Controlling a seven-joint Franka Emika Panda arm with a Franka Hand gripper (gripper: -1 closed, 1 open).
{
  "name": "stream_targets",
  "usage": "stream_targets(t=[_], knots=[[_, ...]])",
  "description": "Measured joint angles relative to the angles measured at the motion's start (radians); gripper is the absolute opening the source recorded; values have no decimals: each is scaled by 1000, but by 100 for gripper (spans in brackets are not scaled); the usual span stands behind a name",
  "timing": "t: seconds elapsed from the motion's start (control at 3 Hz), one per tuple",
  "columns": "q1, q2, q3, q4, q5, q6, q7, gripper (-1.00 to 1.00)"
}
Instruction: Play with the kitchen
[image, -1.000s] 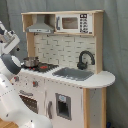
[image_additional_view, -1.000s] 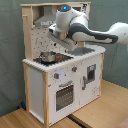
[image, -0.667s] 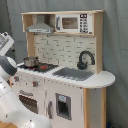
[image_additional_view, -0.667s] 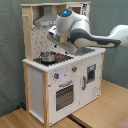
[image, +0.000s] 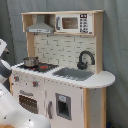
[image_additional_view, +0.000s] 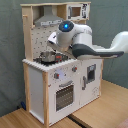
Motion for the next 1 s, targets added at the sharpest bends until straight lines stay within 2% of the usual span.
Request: stream_targets(t=[0.67, 1.0], knots=[[37, -52, 0, -2, -167, 10, -112, 100], [48, -81, 0, -4, -243, 38, -173, 100]])
